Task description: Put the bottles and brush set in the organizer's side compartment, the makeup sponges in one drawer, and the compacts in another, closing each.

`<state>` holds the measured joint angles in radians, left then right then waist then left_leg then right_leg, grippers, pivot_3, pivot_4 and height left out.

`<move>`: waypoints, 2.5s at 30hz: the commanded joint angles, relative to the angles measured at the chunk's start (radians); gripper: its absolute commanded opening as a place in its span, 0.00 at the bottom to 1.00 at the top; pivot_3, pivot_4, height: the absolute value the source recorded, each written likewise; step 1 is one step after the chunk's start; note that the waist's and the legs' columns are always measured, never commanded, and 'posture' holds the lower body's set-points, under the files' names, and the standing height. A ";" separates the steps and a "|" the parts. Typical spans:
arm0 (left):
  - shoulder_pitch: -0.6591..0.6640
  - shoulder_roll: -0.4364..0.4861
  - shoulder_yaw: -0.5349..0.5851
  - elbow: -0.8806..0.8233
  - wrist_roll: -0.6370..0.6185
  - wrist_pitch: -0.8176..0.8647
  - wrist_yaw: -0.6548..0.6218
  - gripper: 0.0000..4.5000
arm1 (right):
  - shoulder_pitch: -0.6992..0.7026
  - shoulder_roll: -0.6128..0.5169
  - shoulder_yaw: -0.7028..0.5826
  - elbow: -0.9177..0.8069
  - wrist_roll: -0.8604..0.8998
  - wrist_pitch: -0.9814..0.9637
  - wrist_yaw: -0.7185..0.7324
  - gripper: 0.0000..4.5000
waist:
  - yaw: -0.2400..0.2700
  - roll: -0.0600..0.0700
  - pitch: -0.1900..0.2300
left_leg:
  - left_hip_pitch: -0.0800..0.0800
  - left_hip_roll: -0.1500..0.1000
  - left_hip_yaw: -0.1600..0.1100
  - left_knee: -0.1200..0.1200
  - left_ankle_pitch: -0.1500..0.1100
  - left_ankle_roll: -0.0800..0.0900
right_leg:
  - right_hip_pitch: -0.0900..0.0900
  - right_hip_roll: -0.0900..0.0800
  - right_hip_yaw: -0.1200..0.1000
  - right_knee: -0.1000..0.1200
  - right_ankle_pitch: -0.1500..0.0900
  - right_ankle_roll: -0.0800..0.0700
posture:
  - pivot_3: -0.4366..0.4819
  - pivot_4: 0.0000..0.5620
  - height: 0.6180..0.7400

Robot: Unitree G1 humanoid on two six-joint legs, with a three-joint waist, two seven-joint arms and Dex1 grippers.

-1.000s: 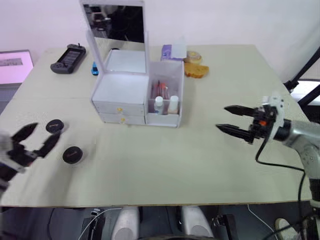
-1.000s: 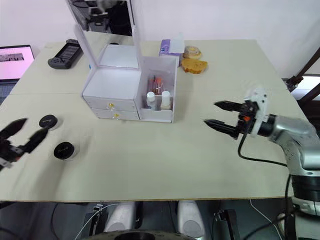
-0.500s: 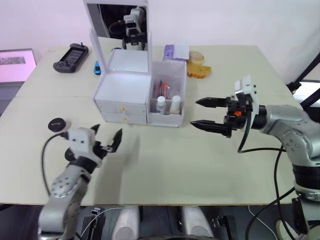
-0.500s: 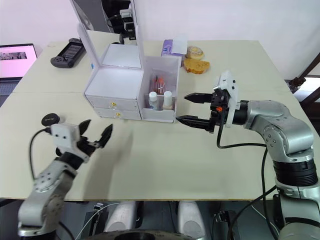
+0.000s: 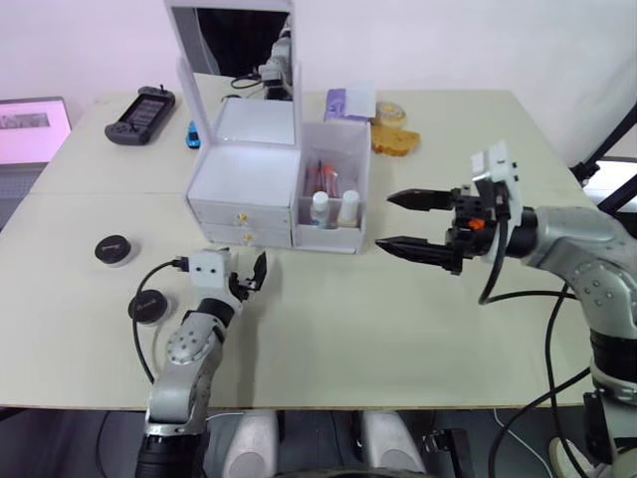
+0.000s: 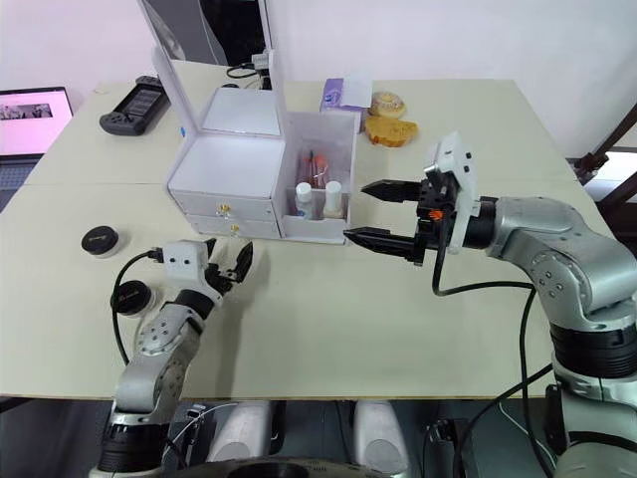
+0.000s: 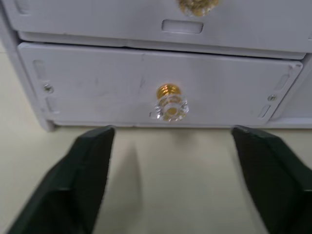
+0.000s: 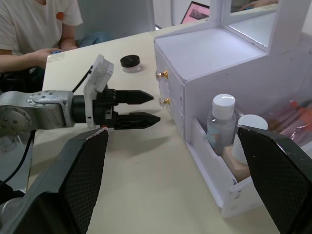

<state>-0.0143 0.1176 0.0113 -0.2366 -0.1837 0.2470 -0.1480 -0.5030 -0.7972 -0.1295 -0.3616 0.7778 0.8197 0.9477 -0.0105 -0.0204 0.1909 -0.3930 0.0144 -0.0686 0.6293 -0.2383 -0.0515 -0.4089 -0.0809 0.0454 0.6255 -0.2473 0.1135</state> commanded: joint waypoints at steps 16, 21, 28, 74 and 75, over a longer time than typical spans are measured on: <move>-0.063 -0.045 -0.014 0.051 0.068 -0.114 0.012 0.28 | 0.011 -0.033 -0.037 -0.042 0.017 -0.009 -0.006 1.00 | 0.000 0.000 0.000 | 0.000 0.000 0.000 0.000 0.000 0.000 | 0.000 0.000 0.000 0.000 0.000 0.000 | 0.48 0.27 1.00; -0.058 -0.048 -0.011 0.042 0.074 -0.106 0.019 0.06 | 0.018 -0.039 -0.026 -0.041 0.005 -0.018 0.000 1.00 | 0.000 0.000 0.000 | 0.000 0.000 0.000 0.000 0.000 0.000 | 0.000 0.000 0.000 -0.001 0.000 0.000 | 0.48 0.27 1.00; -0.042 -0.047 -0.014 0.016 0.063 -0.088 0.013 0.06 | 0.015 -0.038 -0.018 -0.036 0.001 -0.021 0.003 1.00 | 0.000 0.000 0.000 | 0.000 0.000 0.000 0.000 0.000 0.000 | 0.000 0.000 0.000 -0.001 0.000 0.001 | 0.48 0.27 1.00; 0.500 0.045 0.017 -0.555 -0.090 0.148 -0.026 0.81 | 0.018 -0.128 -0.010 0.015 0.006 -0.015 0.125 1.00 | -0.004 0.000 0.000 | -0.006 0.000 0.003 0.002 -0.006 0.011 | -0.002 -0.001 0.001 -0.011 0.001 0.000 | 0.48 0.27 1.00; 0.506 0.046 0.023 -0.561 -0.099 0.146 -0.028 0.92 | 0.016 -0.127 -0.010 0.017 0.005 -0.015 0.125 1.00 | -0.004 0.000 0.000 | -0.006 0.000 0.003 0.002 -0.006 0.011 | -0.002 -0.001 0.001 -0.011 0.001 0.000 | 0.48 0.27 1.00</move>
<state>0.4887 0.1781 0.0185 -0.7762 -0.2629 0.4220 -0.1720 -0.4685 -0.9232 -0.1260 -0.3288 0.7788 0.8210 1.0690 -0.0143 -0.0202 0.1912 -0.3988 0.0144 -0.0650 0.6312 -0.2446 -0.0409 -0.4105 -0.0819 0.0466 0.6140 -0.2466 0.1132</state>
